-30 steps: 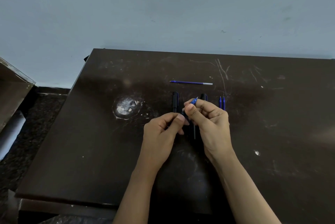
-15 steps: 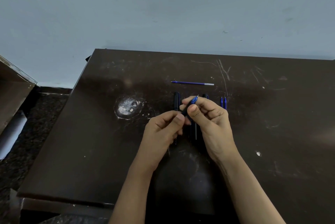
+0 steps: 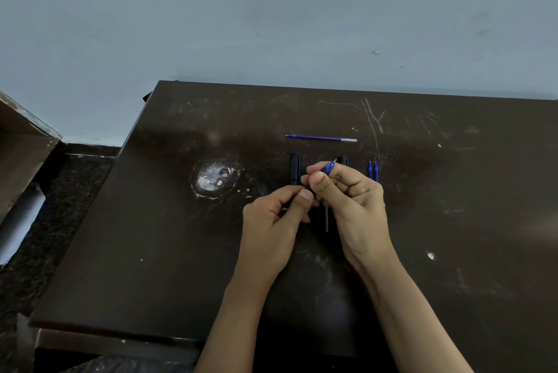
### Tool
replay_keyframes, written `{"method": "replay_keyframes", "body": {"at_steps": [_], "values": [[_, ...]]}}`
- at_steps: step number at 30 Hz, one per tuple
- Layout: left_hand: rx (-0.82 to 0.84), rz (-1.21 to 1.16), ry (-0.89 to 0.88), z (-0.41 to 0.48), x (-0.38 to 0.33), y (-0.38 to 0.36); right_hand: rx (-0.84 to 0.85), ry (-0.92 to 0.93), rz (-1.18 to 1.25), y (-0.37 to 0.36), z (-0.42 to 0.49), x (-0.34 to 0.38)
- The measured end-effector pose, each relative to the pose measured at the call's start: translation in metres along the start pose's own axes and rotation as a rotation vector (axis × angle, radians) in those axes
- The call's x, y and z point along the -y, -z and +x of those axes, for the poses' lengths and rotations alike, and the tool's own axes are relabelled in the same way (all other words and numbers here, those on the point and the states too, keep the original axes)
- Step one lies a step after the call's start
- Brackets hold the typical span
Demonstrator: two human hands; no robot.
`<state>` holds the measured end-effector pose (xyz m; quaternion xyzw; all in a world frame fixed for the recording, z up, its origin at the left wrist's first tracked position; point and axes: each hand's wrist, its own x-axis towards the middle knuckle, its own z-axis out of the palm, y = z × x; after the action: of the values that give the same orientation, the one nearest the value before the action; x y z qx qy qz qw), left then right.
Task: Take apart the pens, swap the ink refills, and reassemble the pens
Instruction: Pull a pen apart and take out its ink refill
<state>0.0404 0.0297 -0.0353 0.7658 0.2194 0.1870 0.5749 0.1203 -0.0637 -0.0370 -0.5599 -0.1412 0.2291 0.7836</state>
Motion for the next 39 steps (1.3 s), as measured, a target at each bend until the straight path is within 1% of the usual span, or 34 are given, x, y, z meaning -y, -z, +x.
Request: {"method": "replay_keyframes", "body": {"at_steps": [3,6,8,9,11,14,15,18,21,26,30,35,39], "values": [[0.089,-0.198,0.123,0.0,-0.001,0.001,0.062,0.01,-0.001,0.004,0.001,0.001],[0.223,-0.345,0.233,0.001,-0.003,0.005,0.124,0.021,0.023,0.008,0.001,0.003],[0.306,-0.414,0.271,0.002,-0.004,0.007,0.171,0.01,0.034,0.01,0.001,0.007],[0.314,-0.415,0.273,0.001,-0.005,0.007,0.188,0.004,0.033,0.011,0.001,0.008],[0.251,-0.373,0.221,0.001,-0.005,0.003,0.188,0.014,0.013,0.01,0.001,0.007],[0.126,-0.379,0.1,0.001,-0.001,-0.002,0.136,0.033,0.004,0.003,0.001,0.005],[0.099,-0.348,0.071,0.001,0.001,-0.002,0.117,0.029,0.008,0.001,0.002,0.005],[0.069,-0.131,0.023,0.001,0.005,-0.001,0.04,0.039,-0.022,0.0,0.003,0.005],[0.068,-0.059,0.031,0.001,0.005,-0.001,-0.006,0.046,-0.034,0.002,0.003,0.003],[0.035,-0.032,0.058,0.001,0.007,0.0,0.039,-0.021,0.032,0.006,0.004,-0.001],[0.024,-0.04,0.076,0.002,0.005,0.0,-0.023,-0.003,-0.032,0.005,0.003,0.0],[0.03,-0.008,0.086,0.002,0.006,0.0,-0.011,-0.056,-0.031,0.007,0.005,-0.003],[0.04,-0.008,0.09,0.001,0.006,0.0,-0.016,-0.028,-0.078,0.006,0.005,-0.002]]}}
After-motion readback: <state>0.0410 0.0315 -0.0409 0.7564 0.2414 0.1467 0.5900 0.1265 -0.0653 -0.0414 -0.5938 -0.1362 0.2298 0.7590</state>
